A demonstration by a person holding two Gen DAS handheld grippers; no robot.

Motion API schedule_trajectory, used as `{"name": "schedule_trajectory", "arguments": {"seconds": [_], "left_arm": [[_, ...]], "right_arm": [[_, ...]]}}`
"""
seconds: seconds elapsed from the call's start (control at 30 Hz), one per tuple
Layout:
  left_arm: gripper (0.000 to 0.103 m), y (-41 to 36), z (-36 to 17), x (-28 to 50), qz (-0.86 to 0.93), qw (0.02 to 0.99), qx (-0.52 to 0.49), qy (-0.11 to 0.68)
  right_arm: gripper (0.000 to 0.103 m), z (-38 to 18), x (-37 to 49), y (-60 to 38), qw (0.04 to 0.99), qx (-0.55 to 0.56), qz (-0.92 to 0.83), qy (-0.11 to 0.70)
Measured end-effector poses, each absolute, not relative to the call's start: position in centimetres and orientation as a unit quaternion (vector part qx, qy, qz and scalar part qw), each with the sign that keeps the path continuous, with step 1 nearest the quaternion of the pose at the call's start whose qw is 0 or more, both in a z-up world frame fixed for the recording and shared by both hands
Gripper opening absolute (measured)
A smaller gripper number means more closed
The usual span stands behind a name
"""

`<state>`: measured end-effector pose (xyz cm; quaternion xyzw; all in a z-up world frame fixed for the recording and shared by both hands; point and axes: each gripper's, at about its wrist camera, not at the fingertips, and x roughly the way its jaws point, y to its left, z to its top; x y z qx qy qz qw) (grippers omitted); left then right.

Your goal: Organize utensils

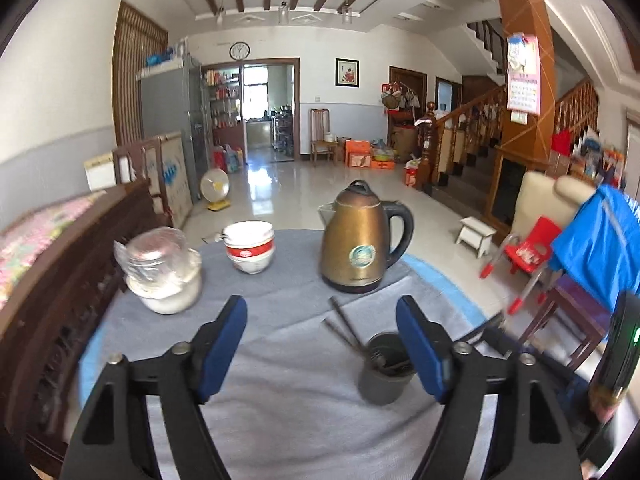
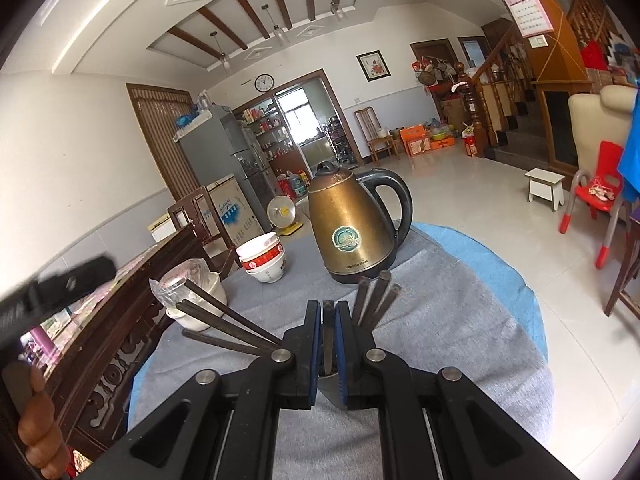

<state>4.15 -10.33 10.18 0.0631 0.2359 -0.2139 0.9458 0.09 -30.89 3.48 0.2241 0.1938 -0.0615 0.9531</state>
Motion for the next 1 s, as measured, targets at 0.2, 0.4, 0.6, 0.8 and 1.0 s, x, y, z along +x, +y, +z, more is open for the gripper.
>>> {"name": "schedule_trajectory", "arguments": {"seconds": [0.2,0.4,0.6,0.8,1.0], "left_arm": [[0.088,-9.5,7.6,2.1,-0.202,0.935,0.113,0.269],[0.089,-8.8,5.4,1.0,-0.197,0.923,0.114,0.309],[0.089,-8.1,5.0,-0.7,-0.171,0.928,0.122,0.308],[0.089,-7.5,4.9,-3.3,-0.16,0.935,0.13,0.288],[0.092,-7.4,5.1,-6.2,-0.153,0.941,0.147,0.265]], "right_arm": [[0.009,2.5,-0.9,-30.7,0.948,0.232,-0.063,0.207],[0.009,1.0,-2.2,-30.1,0.94,0.25,-0.061,0.225],[0.072,1.2,-5.0,-29.6,0.943,0.25,-0.067,0.208],[0.075,2.3,-9.0,-28.6,0.954,0.229,-0.078,0.178],[0.075,3.0,-12.5,-27.7,0.96,0.214,-0.08,0.163]]}}
